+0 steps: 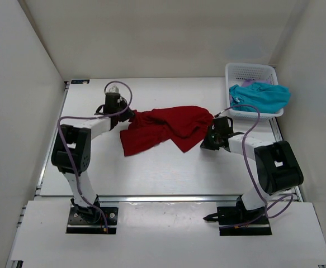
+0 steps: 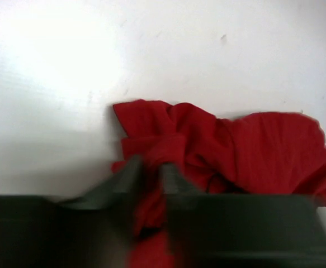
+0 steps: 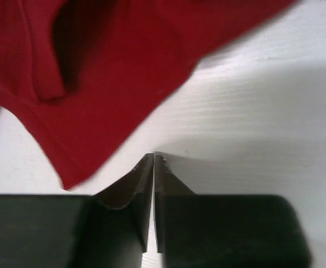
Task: Fold and stack the t-shirts
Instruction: Flatten out the tshirt
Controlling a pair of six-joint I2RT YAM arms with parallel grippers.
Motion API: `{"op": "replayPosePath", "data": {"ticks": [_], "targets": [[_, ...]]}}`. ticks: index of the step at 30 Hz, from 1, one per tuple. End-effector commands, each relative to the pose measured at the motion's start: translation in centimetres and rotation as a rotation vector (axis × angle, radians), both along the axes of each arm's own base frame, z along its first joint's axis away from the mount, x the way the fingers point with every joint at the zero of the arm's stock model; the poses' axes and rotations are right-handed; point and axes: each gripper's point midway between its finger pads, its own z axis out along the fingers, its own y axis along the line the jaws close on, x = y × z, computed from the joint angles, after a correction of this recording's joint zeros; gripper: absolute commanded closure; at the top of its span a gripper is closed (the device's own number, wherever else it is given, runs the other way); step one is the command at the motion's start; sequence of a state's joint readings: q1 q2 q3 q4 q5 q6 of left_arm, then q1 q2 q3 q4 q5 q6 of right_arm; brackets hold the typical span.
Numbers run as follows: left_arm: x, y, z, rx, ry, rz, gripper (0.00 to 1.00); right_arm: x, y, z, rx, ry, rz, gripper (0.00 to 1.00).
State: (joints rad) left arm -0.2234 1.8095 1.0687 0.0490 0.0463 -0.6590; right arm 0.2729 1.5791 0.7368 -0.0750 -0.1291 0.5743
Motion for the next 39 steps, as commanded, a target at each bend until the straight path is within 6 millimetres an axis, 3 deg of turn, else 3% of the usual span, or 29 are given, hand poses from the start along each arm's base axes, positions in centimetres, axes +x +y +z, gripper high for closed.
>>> {"op": "replayPosePath", "data": {"ticks": [1,2,4,5,7,8,10,11,12,13,14,18,20,25,34,39], "targets": [[2.6,-1.2,3.3,0.021,-0.022,-0.08,0.56,-0.5,-0.4,0.8,-0.051,-0.022,0.011,0.93],[2.6,-0.6,3.4,0.04,-0.027,-0.068,0.5,-0.4,0.1,1.4,-0.049,-0.039,0.032,0.87],[0.1,1.2,4.2,0.018,-0.08,-0.012,0.28,-0.8,1.3,1.9,-0.038,-0.057,0.065,0.76],[-0.4,2.2,4.5,0.01,-0.098,0.034,0.23,-1.6,1.6,1.6,-0.039,-0.054,0.086,0.75],[-3.6,4.0,5.2,0.005,-0.118,0.082,0.01,-2.6,2.6,2.3,0.007,-0.086,0.111,0.73],[-4.5,4.3,5.2,0.009,-0.121,0.087,0.01,-3.2,2.5,2.1,0.005,-0.087,0.118,0.73],[-8.4,4.6,4.4,0.001,-0.11,0.086,0.02,-5.1,3.2,1.9,0.017,-0.095,0.154,0.73],[-10.4,4.8,2.3,0.001,-0.061,0.087,0.1,-5.2,3.1,2.1,0.023,-0.105,0.152,0.73],[-11.3,5.0,3.0,-0.023,-0.088,0.105,0.25,-5.9,3.3,2.1,0.036,-0.11,0.156,0.72],[-13.3,5.2,1.6,-0.048,-0.064,0.119,0.47,-6.4,3.5,2.3,0.057,-0.116,0.176,0.73],[-14.8,6.4,0.6,-0.05,-0.053,0.153,0.51,-6.8,3.6,2.5,0.065,-0.126,0.184,0.72],[-18.1,6.6,-1.8,-0.141,-0.009,0.223,0.52,-7.4,3.8,2.8,0.067,-0.151,0.213,0.72],[-19.1,5.3,-2.3,-0.189,-0.002,0.221,0.51,-7.2,4.2,3.2,0.074,-0.159,0.221,0.72],[-19.6,4.8,-4.4,-0.252,0.06,0.289,0.44,-7.4,5.7,3.6,0.101,-0.175,0.259,0.72],[-18.2,4.8,-6.1,-0.336,0.088,0.392,0.44,-7.2,5.6,3.8,0.096,-0.186,0.257,0.71],[-16.8,3.7,-5.8,-0.343,0.088,0.391,0.55,-7.1,5.9,3.9,0.099,-0.186,0.26,0.72]]}}
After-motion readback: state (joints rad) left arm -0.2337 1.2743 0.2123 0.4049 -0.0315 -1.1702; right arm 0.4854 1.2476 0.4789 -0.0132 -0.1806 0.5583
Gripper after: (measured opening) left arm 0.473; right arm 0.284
